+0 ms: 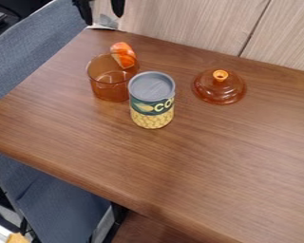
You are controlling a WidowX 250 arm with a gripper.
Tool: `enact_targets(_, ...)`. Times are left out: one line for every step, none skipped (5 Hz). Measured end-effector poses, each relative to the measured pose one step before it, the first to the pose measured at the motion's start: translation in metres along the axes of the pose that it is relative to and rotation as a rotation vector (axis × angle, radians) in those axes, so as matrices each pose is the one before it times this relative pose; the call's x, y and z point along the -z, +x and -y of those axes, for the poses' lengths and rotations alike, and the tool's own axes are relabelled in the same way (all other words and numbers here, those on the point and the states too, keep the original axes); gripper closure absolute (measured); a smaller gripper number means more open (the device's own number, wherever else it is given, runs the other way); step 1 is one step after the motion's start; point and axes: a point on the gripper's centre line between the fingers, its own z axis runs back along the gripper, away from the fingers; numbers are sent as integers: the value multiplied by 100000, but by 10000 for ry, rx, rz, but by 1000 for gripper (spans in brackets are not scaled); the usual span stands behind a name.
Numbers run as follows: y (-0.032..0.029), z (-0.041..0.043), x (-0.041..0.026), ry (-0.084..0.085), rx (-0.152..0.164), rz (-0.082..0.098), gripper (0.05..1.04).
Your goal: Moves the orange object to the bottom centre of the table
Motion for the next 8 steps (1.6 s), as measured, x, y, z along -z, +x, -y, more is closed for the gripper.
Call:
enact_targets(-533, 103, 1410, 101, 461, -567, 82)
enact_targets(-163, 142, 428, -25, 437, -106, 82)
enact_targets(-240, -82, 902, 92, 240, -15, 82)
enact_targets(-692, 552, 991, -90, 354, -134, 82)
enact_targets(-798, 428, 1138, 4, 241, -151, 82)
enact_targets(-485, 420, 766, 26, 106, 0, 130)
enact_targets(-357, 183, 1055, -10, -211, 67, 413)
enact_targets(120, 252, 35, -275, -372, 14, 495)
